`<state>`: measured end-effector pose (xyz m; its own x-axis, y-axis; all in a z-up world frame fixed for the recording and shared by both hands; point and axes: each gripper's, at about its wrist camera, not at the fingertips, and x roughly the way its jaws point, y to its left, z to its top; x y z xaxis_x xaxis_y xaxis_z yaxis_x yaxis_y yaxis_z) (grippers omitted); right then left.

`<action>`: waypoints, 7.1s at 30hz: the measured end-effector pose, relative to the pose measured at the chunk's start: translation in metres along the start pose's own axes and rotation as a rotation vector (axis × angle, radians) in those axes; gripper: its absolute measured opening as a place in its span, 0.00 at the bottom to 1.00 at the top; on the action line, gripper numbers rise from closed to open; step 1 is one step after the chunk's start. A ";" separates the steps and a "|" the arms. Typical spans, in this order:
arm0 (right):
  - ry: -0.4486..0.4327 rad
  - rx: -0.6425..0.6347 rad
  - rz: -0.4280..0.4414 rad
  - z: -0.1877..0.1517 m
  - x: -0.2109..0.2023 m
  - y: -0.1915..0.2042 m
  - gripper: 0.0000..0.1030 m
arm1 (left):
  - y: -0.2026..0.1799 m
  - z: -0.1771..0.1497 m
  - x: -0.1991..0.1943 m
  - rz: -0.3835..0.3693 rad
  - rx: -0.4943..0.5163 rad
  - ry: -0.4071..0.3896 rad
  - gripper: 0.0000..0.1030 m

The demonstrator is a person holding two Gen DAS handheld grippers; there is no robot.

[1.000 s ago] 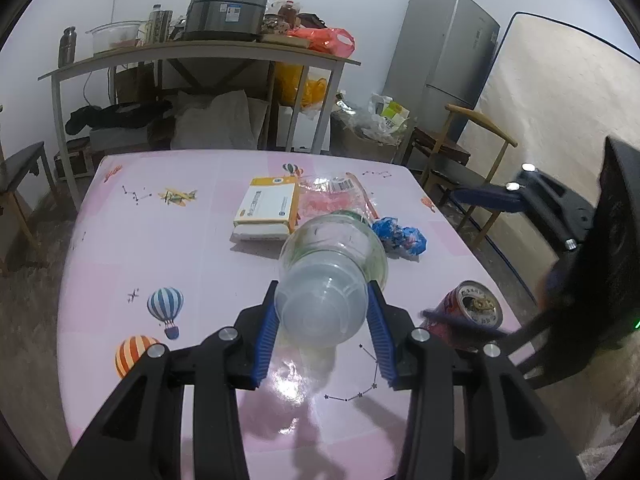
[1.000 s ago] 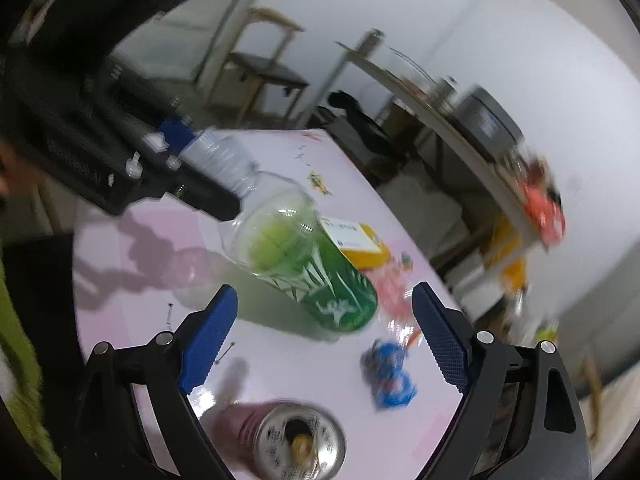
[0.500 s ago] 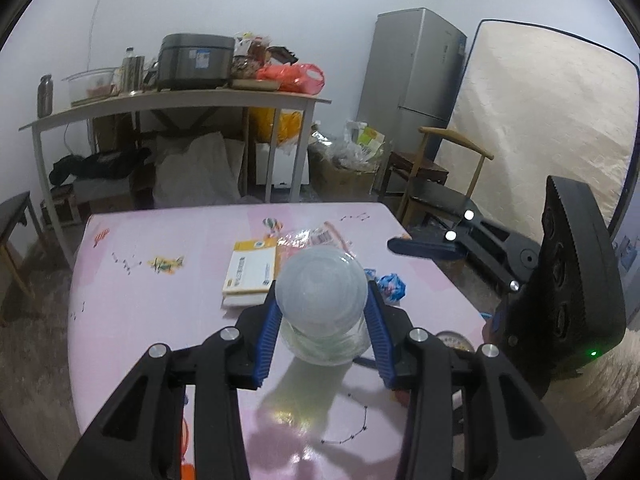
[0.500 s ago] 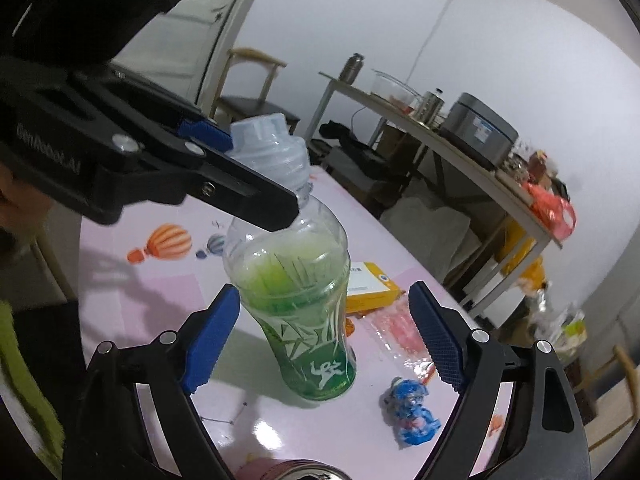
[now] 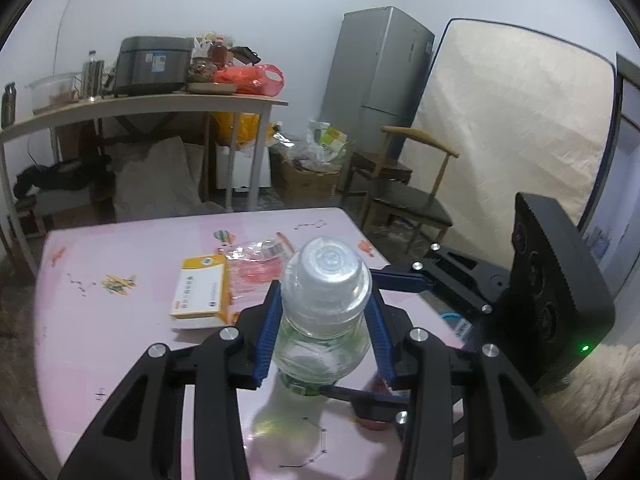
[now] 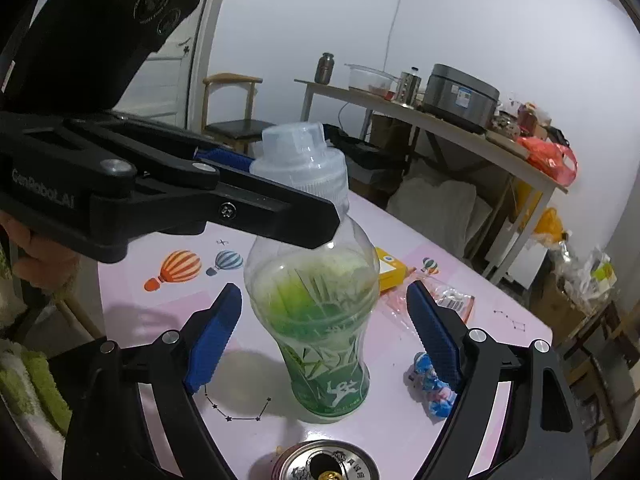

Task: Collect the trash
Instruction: 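Pass the green bottle from the left tool into the right tool, then close the left tool on the red can while the right tool holds the bottle, then carry bottle and can to the wastebasket and open both tools to drop them, then bring both open tools back over the table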

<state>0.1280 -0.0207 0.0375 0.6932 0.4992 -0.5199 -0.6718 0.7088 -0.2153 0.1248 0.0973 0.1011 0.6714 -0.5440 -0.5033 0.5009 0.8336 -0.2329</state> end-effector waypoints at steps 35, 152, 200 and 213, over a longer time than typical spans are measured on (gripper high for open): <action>0.038 0.360 0.208 0.034 0.031 -0.064 0.56 | 0.090 -0.039 -0.010 -0.264 -0.500 -0.154 0.59; -0.185 0.757 -0.848 -0.144 -0.291 -0.144 0.36 | -0.218 -0.027 0.159 -0.248 0.164 0.202 0.64; -0.011 1.311 -0.750 -0.358 -0.276 -0.228 0.74 | -0.244 -0.028 0.232 -0.352 0.068 0.339 0.79; 0.039 0.928 -0.241 -0.156 -0.122 -0.195 0.75 | -0.064 -0.061 0.102 0.107 0.009 0.099 0.79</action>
<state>0.1340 -0.2975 0.0138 0.7652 0.2831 -0.5781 -0.0262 0.9111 0.4115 0.1276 -0.0057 0.0137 0.6642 -0.4396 -0.6047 0.4347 0.8851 -0.1659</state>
